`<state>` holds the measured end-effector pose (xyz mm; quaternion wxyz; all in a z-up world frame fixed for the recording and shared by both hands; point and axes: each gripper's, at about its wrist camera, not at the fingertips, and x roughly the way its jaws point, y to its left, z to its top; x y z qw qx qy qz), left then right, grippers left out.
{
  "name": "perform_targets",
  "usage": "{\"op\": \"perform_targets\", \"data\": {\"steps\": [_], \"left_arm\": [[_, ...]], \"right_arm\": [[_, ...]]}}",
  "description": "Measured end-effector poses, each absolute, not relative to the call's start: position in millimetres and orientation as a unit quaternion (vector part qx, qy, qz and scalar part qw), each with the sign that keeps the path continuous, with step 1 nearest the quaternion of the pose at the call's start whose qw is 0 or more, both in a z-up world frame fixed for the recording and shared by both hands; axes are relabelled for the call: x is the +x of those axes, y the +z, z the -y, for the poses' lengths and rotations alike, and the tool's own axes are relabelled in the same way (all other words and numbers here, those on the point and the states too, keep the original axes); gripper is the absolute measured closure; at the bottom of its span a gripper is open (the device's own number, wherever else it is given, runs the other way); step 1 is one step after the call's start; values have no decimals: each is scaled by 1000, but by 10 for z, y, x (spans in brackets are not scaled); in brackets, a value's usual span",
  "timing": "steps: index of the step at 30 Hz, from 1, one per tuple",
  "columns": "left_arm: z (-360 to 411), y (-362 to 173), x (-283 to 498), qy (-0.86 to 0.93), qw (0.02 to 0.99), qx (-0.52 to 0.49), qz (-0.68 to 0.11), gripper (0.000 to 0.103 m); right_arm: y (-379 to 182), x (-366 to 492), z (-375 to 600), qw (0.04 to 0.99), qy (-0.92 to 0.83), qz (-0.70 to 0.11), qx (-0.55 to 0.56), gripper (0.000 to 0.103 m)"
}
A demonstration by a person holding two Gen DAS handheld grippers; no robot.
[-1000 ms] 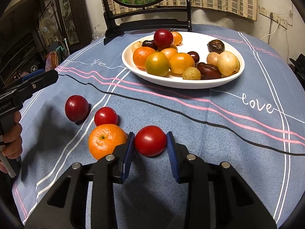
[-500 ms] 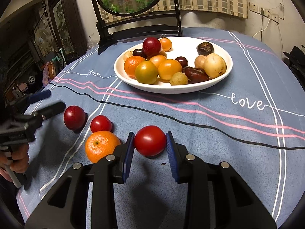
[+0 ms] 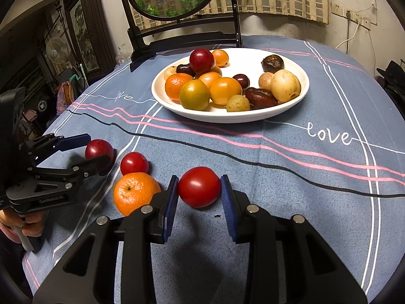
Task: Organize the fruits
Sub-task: 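Grasp a red tomato with the right gripper while the left gripper grasps a red apple, then carry both fruits onto the white plate and open both grippers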
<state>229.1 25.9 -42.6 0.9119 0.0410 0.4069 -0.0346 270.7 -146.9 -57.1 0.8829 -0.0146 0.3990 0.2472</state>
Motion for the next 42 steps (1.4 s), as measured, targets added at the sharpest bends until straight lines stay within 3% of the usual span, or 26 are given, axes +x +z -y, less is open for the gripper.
{"op": "perform_targets", "data": {"steps": [6, 24, 35, 42], "left_arm": [[-175, -440, 2264, -55, 909, 54, -409, 59], [-255, -390, 2224, -63, 913, 19, -404, 60], [-238, -215, 2125, -94, 923, -13, -372, 60], [-204, 117, 2461, -110, 926, -33, -360, 60]], "right_arm": [[-571, 2705, 1469, 883, 246, -399, -15, 69], [-486, 2679, 1514, 891, 254, -377, -6, 69], [-346, 2635, 1575, 899, 269, -344, 16, 69], [-198, 2847, 1597, 904, 271, -328, 34, 69]]}}
